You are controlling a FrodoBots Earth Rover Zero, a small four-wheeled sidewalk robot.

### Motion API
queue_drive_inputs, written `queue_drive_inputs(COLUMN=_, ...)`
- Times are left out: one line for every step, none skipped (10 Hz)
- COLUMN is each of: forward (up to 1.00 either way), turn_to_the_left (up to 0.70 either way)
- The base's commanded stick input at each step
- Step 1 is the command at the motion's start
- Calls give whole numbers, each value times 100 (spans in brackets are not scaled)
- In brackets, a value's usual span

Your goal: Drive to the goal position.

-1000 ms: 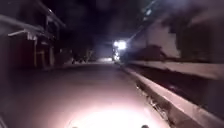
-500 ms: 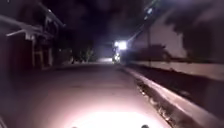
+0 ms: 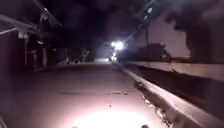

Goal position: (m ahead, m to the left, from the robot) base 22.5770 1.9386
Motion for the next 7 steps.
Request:
queue_drive_inputs(forward=70, turn_to_the_left=0)
queue_drive_inputs(forward=70, turn_to_the_left=0)
queue_drive_inputs(forward=70, turn_to_the_left=0)
queue_drive_inputs(forward=70, turn_to_the_left=0)
queue_drive_inputs(forward=70, turn_to_the_left=0)
queue_drive_inputs(forward=70, turn_to_the_left=0)
queue_drive_inputs(forward=70, turn_to_the_left=0)
